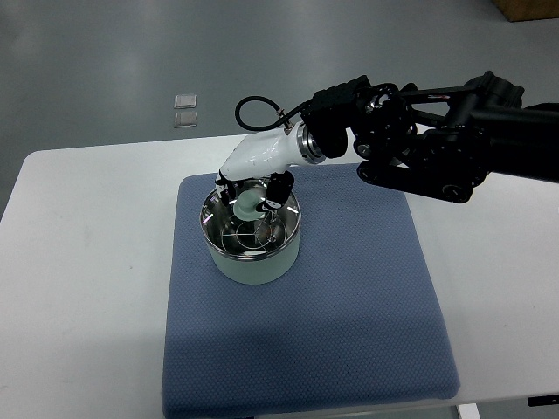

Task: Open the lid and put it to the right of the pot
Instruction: 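Lower the right hand and close its fingers around the green lid knob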

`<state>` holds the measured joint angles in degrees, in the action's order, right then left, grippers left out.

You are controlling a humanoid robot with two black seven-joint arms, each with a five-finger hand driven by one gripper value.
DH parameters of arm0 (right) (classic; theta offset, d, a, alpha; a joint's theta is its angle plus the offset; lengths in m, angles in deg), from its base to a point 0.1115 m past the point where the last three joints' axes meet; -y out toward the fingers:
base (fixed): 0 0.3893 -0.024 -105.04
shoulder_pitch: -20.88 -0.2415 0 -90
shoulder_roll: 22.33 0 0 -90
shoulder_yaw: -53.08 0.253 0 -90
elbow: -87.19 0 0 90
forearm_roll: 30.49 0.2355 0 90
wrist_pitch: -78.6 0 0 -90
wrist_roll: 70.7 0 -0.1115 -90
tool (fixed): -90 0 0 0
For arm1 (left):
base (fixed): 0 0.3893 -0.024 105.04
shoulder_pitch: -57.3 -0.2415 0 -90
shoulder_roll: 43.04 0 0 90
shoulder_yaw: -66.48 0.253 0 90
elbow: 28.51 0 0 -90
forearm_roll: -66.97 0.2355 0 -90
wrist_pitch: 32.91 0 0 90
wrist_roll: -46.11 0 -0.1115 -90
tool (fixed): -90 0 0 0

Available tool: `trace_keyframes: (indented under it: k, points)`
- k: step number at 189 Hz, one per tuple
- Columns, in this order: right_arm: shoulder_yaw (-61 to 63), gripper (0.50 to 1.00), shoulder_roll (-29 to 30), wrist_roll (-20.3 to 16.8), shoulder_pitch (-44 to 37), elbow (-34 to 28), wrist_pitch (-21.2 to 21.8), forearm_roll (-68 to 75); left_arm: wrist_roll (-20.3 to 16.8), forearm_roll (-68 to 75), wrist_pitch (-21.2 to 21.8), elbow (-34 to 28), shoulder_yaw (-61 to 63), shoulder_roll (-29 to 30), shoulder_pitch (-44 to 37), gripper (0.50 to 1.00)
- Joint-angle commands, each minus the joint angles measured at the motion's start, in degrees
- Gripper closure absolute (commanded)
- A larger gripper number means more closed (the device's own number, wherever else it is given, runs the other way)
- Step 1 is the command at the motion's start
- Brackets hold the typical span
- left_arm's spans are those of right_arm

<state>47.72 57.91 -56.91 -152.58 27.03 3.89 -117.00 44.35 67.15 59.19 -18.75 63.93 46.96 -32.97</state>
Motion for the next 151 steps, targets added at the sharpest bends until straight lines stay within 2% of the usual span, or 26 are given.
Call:
trace_keyframes:
  k: [1, 151]
  points:
    - [0.0, 0.828, 0.0, -0.17, -0.03, 0.22, 0.09, -0.06, 0.0, 0.0, 0.01, 0.0, 0.0, 0.0, 0.0, 0.5]
    - [-0.09, 0.852, 0.35, -0.17, 0.05, 0.31, 0.17, -0.5, 0.0, 0.0, 0.01, 0.0, 0.0, 0.0, 0.0, 0.5]
